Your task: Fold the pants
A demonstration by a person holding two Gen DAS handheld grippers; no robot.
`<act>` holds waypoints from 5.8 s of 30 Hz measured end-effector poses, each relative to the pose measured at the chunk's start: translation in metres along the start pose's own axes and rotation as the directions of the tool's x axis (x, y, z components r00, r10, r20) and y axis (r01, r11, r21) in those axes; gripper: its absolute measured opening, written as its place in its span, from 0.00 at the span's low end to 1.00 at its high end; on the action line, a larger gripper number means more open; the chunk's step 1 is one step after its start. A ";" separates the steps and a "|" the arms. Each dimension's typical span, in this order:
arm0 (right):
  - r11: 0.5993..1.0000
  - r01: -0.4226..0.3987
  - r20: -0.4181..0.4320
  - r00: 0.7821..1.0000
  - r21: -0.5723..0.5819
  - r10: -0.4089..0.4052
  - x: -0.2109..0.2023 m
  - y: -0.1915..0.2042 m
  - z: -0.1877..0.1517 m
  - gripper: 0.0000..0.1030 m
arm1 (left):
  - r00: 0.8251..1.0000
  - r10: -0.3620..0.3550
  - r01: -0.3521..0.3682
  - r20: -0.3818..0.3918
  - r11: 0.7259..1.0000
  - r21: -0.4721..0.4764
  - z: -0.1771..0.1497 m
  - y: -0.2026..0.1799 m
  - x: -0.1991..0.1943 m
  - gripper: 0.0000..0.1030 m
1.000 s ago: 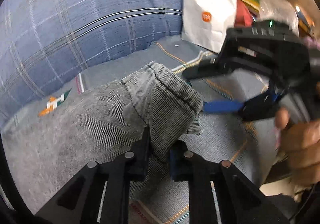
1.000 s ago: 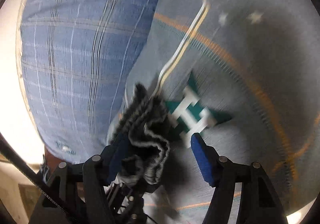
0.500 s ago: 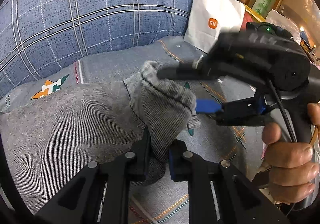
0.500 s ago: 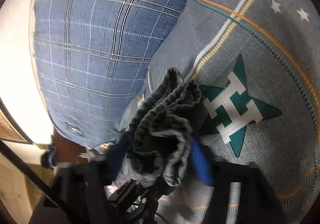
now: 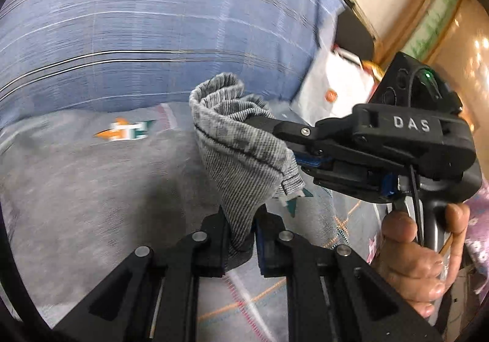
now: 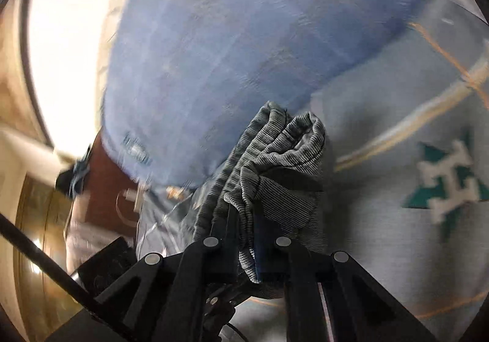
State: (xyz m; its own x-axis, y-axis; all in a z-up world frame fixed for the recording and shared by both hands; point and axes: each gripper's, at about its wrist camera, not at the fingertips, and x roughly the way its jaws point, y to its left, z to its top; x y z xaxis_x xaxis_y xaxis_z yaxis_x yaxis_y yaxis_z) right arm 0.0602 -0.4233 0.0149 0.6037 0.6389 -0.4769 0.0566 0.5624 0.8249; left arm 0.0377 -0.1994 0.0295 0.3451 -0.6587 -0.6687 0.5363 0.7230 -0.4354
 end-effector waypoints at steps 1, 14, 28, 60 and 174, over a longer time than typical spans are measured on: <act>0.999 -0.006 -0.021 1.000 -0.042 0.005 0.013 0.016 -0.005 0.08 | 1.000 0.003 -0.003 0.009 1.000 -0.021 -0.003 0.008 -0.007 0.13; 0.984 0.034 -0.254 0.964 -0.173 -0.078 0.159 0.058 -0.056 0.60 | 0.995 0.036 -0.073 -0.091 0.887 -0.455 -0.051 0.151 -0.037 0.40; 0.960 0.255 -0.107 0.958 -0.113 -0.266 0.145 0.024 -0.026 0.25 | 0.980 0.126 -0.177 -0.152 0.902 -0.394 -0.048 0.149 -0.018 0.21; 0.964 0.211 0.048 0.977 -0.162 -0.206 0.133 0.080 -0.011 0.71 | 0.938 0.338 -0.341 -0.074 0.865 -0.369 -0.018 0.167 -0.107 0.62; 0.929 0.348 -0.165 0.916 -0.128 -0.366 0.096 0.022 -0.048 0.35 | 0.936 0.324 -0.346 -0.136 0.920 -0.186 -0.026 0.161 -0.061 0.71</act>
State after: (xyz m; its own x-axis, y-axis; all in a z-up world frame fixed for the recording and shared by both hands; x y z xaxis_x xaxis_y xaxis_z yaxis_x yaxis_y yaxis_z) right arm 0.0809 -0.3244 -0.0268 0.4006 0.4662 -0.7888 0.1608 0.8117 0.5615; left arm 0.0831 -0.0374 -0.0156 0.3920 -0.3538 -0.8492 0.2307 0.9314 -0.2815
